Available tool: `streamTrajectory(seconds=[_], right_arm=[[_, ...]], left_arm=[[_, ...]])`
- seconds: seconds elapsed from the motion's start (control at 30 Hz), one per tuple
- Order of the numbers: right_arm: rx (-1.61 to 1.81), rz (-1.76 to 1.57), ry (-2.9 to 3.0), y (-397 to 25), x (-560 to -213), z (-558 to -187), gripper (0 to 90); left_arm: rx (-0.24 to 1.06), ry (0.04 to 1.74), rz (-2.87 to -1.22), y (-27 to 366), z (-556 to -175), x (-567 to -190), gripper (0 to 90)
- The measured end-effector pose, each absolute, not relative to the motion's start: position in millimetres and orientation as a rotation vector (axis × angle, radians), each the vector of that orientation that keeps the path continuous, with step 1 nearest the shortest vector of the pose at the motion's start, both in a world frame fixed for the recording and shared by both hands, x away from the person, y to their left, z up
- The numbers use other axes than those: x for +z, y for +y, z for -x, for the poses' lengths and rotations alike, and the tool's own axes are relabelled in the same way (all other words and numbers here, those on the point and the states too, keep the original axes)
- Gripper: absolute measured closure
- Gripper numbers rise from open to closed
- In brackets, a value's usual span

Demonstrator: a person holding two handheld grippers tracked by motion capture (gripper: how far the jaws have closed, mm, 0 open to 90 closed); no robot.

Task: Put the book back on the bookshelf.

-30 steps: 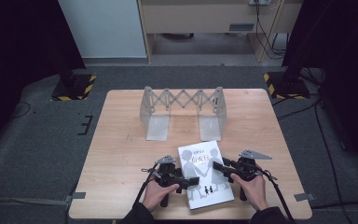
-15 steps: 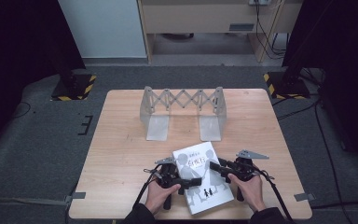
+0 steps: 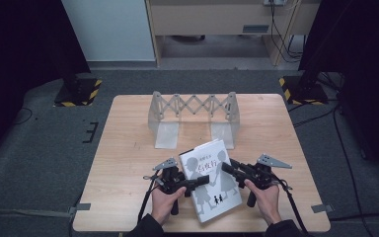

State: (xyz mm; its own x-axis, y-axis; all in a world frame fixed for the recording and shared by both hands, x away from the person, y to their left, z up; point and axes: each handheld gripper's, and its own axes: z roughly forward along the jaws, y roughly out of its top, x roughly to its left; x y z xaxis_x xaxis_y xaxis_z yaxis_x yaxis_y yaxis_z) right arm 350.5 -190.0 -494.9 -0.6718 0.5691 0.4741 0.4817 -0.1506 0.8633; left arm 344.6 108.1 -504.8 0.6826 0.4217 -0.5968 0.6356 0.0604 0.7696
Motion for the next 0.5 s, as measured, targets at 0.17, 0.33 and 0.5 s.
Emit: streamTrajectory(seconds=[0.17, 0.33, 0.5], right_arm=[[1.982, -1.239, 1.975, -191.3, -495.4, -350.8, 60.5], [1.996, -1.246, 1.965, -194.4, -496.7, -352.5, 60.8], [2.005, -1.228, 1.978, -194.1, -496.1, -351.2, 60.8]], left_arm=[[-0.205, 0.896, -1.558, 105.8, -348.8, -504.4, 45.9], [-0.211, 0.900, -1.521, 101.8, -353.6, -505.4, 46.3], [-0.215, 0.880, -1.508, 100.7, -353.5, -507.6, 46.9]])
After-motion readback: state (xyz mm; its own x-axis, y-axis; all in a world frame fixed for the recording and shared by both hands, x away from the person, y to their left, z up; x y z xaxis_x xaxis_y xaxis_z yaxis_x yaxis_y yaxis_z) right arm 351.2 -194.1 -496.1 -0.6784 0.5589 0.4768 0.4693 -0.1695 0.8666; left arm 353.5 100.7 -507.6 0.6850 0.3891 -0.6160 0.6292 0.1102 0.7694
